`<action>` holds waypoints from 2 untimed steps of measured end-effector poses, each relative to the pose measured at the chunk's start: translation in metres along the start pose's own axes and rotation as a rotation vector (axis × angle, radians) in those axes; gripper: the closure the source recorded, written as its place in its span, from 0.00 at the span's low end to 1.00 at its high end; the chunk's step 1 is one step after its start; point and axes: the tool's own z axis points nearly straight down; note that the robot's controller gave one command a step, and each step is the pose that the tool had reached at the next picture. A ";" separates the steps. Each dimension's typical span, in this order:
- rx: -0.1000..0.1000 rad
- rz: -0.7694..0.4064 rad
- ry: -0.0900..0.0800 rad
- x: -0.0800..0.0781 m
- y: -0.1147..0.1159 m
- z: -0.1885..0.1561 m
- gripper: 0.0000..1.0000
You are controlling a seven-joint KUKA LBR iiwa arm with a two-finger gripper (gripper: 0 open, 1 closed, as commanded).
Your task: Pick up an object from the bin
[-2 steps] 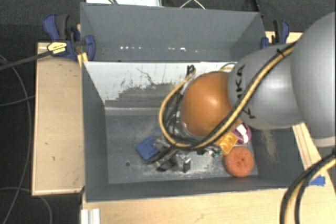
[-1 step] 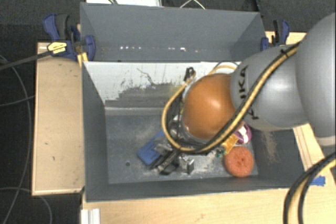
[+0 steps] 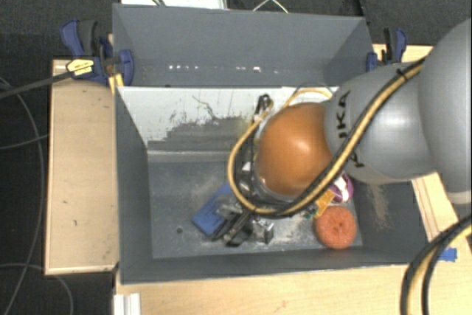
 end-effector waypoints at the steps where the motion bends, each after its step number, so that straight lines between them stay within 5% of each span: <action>1: -0.005 0.012 0.006 0.002 0.001 -0.008 1.00; 2: -0.007 0.036 0.007 0.002 0.002 -0.029 1.00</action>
Offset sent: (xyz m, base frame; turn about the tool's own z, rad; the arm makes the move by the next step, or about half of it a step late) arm 0.0000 0.0000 0.0675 0.0000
